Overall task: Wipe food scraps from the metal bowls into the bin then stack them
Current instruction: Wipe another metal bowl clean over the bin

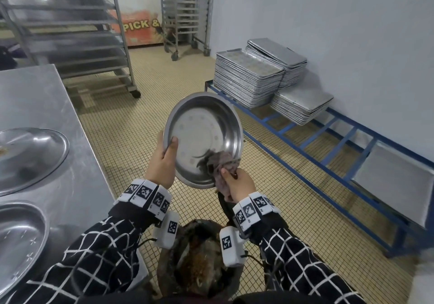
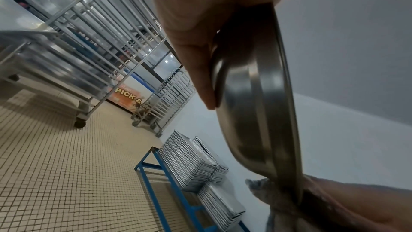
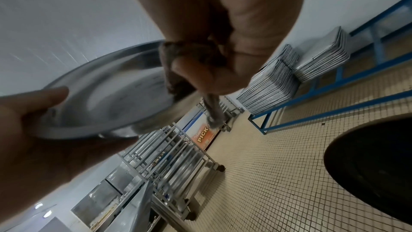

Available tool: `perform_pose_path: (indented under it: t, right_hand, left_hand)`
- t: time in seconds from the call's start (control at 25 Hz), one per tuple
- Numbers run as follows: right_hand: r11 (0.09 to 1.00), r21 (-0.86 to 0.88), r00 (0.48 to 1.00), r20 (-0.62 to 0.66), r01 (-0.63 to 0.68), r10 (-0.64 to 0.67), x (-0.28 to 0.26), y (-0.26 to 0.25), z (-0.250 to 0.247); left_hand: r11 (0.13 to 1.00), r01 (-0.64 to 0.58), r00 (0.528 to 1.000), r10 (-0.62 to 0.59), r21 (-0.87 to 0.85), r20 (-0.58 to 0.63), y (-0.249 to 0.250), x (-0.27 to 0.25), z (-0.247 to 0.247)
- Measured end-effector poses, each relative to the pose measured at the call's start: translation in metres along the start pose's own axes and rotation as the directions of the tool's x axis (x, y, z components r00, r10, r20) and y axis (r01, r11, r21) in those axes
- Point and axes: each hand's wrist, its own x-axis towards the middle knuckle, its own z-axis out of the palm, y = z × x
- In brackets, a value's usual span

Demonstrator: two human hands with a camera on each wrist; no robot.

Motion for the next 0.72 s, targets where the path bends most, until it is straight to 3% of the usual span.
perform_pose_path:
  t: [0.12,0.24,0.36,0.48,0.6,0.72]
  right_hand:
    - [0.997,-0.081,1.0,0.009,-0.006,0.006,0.0,-0.001,-0.009]
    - [0.957,-0.239,0.982,-0.056,0.164,-0.182,-0.01,-0.006,-0.018]
    - [0.74,-0.477,0.845,0.008,0.474,-0.535,-0.024,-0.012,-0.017]
    - [0.524,-0.588,0.75,0.235,0.616,-0.619,-0.027,-0.006,-0.001]
    - [0.44,-0.616,0.681,0.225,0.654,-0.697,-0.021,0.0,0.013]
    - [0.414,-0.556,0.572,0.139,0.72,-0.808,-0.011,0.001,0.013]
  left_hand:
    - [0.998,-0.04,0.999,0.04,0.047,0.007,-0.008,0.0,0.0]
    - [0.998,-0.035,0.999,0.036,0.059,-0.027,-0.013,0.003,-0.003]
    - [0.999,-0.006,0.998,0.009,0.044,-0.064,-0.013,0.009,-0.005]
    - [1.0,0.03,0.997,-0.03,-0.002,-0.076,-0.009,0.013,-0.004]
    - [0.996,0.082,0.993,-0.085,-0.033,-0.081,-0.008,0.014,0.002]
    - [0.988,0.138,0.989,-0.141,-0.064,-0.04,-0.005,0.015,0.007]
